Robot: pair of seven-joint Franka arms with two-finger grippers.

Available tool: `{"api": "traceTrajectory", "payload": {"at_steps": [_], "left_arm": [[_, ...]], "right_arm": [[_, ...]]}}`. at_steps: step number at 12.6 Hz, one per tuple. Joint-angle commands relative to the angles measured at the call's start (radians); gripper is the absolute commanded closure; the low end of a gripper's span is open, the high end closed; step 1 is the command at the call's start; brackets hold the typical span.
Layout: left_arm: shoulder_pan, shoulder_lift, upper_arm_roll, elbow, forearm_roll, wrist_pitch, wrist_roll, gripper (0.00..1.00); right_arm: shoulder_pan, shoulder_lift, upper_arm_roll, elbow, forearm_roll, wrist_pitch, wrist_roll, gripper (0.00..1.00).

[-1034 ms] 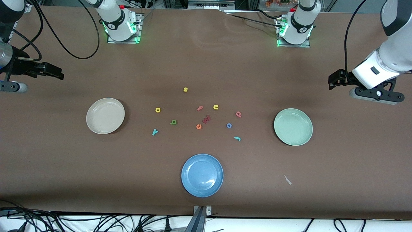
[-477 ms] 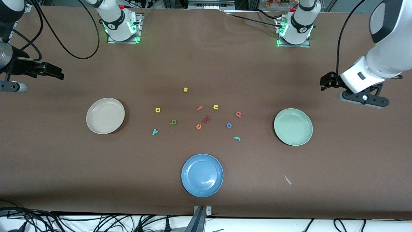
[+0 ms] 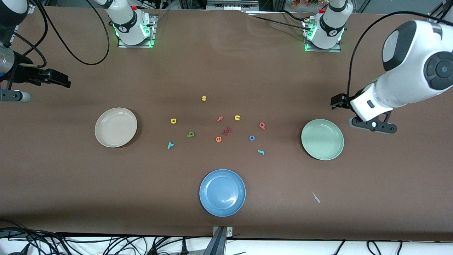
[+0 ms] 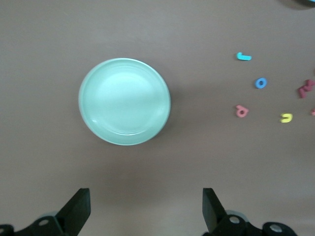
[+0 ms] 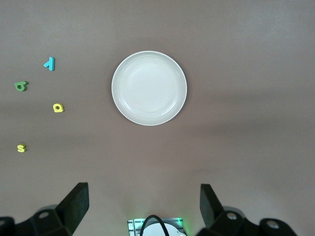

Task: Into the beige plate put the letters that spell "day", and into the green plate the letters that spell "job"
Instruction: 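Move the left gripper and the right gripper toward the scattered letters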

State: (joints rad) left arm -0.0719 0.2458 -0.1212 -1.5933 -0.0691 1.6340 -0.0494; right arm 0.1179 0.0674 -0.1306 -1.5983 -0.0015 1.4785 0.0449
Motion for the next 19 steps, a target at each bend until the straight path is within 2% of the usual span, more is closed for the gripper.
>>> {"api": "traceTrajectory", "payload": {"at_steps": [1, 4, 6, 8, 10, 14, 17, 19], "left_arm": [[-0.058, 0.085, 0.003, 0.058, -0.023, 0.009, -0.105, 0.00], [-0.117, 0.139, 0.003, 0.059, -0.015, 0.124, -0.335, 0.00], [-0.181, 0.177, 0.006, 0.061, -0.012, 0.179, -0.537, 0.00], [-0.209, 0.216, 0.005, 0.061, -0.014, 0.243, -0.781, 0.00], [-0.242, 0.251, 0.005, 0.064, -0.014, 0.297, -0.939, 0.00], [-0.327, 0.416, 0.017, 0.208, -0.009, 0.387, -1.356, 0.01], [-0.359, 0.512, 0.028, 0.236, 0.075, 0.481, -1.501, 0.04], [-0.364, 0.549, 0.031, 0.237, 0.075, 0.549, -1.543, 0.11]], "right_arm": [[0.003, 0.064, 0.005, 0.012, 0.012, -0.012, -0.019, 0.00], [0.032, 0.072, 0.012, 0.003, 0.017, 0.009, 0.000, 0.00], [0.069, 0.075, 0.013, -0.029, 0.028, 0.083, 0.003, 0.00], [0.118, 0.078, 0.014, -0.071, 0.028, 0.162, 0.067, 0.00], [0.182, 0.110, 0.019, -0.110, 0.028, 0.276, 0.157, 0.00], [0.302, 0.236, 0.020, -0.151, 0.029, 0.474, 0.349, 0.00], [0.315, 0.333, 0.020, -0.134, 0.173, 0.534, 0.377, 0.00], [0.338, 0.350, 0.020, -0.135, 0.196, 0.545, 0.380, 0.00]]}}
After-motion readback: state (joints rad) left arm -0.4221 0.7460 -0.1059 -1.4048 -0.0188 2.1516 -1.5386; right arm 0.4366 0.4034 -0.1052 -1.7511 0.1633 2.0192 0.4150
